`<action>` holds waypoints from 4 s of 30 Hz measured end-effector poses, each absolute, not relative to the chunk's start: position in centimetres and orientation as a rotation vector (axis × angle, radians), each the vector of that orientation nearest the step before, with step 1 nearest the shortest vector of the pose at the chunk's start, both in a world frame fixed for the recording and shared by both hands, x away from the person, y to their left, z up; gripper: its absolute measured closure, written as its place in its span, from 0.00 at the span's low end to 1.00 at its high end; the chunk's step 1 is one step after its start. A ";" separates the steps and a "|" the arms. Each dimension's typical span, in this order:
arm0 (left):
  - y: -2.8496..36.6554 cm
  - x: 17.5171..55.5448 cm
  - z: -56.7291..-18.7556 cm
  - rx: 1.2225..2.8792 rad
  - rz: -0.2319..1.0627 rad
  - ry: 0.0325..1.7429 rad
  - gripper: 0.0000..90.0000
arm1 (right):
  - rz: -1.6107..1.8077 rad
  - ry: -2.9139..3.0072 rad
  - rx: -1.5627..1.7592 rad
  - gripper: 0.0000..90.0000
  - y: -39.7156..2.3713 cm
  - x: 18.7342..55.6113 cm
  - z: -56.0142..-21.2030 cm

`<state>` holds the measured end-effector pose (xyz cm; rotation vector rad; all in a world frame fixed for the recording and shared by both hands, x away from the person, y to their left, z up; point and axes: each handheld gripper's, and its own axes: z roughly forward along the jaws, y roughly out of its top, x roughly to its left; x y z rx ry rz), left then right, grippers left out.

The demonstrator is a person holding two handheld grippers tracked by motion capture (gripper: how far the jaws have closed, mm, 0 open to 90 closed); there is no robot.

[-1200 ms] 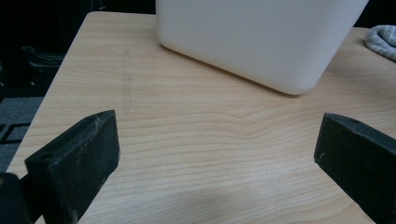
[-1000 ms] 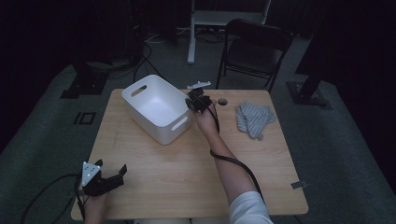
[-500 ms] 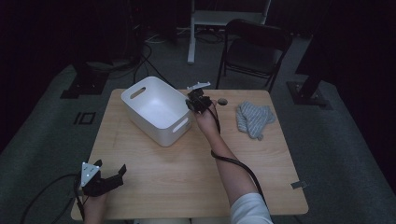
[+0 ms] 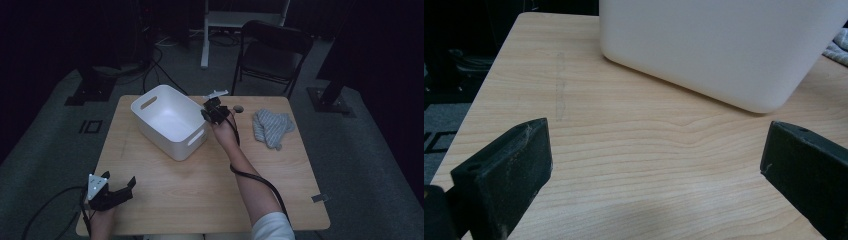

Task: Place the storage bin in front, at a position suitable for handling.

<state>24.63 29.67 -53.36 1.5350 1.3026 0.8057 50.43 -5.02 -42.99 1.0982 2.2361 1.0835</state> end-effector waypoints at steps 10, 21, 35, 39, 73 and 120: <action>29.6 24.6 -53.4 1.536 0.810 1.300 0.00 | 1.078 2.253 1.085 0.93 -6.0 49.5 -43.0; 29.5 24.7 -53.5 1.544 0.808 1.301 0.00 | 1.086 2.284 1.074 0.93 -7.3 48.5 -42.9; 29.4 24.6 -53.4 1.535 0.814 1.300 0.00 | 1.071 2.305 1.040 0.93 -8.7 47.2 -42.9; 29.4 24.6 -53.4 1.535 0.817 1.304 0.00 | 1.075 2.317 1.034 0.93 -9.3 46.9 -42.9; 29.2 24.6 -53.5 1.540 0.794 1.274 0.00 | 1.065 2.368 0.955 0.93 -13.7 42.6 -43.0; 24.5 24.5 -52.3 1.687 0.654 1.049 0.00 | 1.030 2.412 0.874 0.92 -21.6 36.2 -43.2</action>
